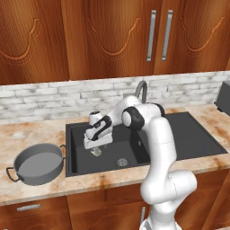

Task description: Dump the garlic from the pot into the sink. Then turn on the water and wash the garlic. Then turn off the water and put the garlic back in the pot.

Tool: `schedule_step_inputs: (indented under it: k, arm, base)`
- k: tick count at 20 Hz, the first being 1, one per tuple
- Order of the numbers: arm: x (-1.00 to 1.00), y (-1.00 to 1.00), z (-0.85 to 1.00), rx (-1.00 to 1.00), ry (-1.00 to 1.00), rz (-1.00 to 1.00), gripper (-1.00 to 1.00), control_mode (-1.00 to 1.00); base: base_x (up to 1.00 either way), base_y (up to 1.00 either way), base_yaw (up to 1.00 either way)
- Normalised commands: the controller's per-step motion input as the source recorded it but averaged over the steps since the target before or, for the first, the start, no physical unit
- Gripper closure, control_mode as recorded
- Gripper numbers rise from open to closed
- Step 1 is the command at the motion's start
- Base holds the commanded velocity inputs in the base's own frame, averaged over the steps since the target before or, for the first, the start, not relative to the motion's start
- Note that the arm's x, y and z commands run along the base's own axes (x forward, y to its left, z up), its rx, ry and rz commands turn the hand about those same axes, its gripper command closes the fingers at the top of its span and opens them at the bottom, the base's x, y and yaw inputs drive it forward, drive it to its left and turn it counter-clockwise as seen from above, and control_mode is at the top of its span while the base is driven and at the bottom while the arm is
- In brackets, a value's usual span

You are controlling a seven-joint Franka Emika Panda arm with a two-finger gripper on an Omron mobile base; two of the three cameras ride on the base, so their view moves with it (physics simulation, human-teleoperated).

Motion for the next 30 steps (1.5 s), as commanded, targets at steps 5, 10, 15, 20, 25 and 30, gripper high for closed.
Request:
schedule_step_inputs:
  k: [5, 10, 15, 20, 25, 30]
  arm:
    - [0.10, 0.15, -0.28, -0.03, 0.00, 0.00, -1.00, -1.00]
    - [0.15, 0.02, -0.20, 0.00, 0.00, 0.01, -1.00, -1.00]
    - [0.13, 0.00, -0.11, 0.00, -0.03, 0.03, -1.00, -1.00]
    - [0.00, 0.00, -0.23, 0.00, -0.03, 0.01, -1.00, -1.00]
    - [-0.10, 0.01, -0.50, 0.00, 0.00, 0.00, -1.00, -1.00]
    - [-0.02, 0.13, -0.57, -0.01, 0.00, 0.00, 1.00, -1.00]
  base:
    - [0.00, 0.00, 0.00]
    - [0.00, 0.00, 0.00]
    - [0.00, 0.00, 0.00]
    - [0.00, 0.00, 0.00]
    - [0.00, 0.00, 0.00]
    - [0.00, 0.00, 0.00]
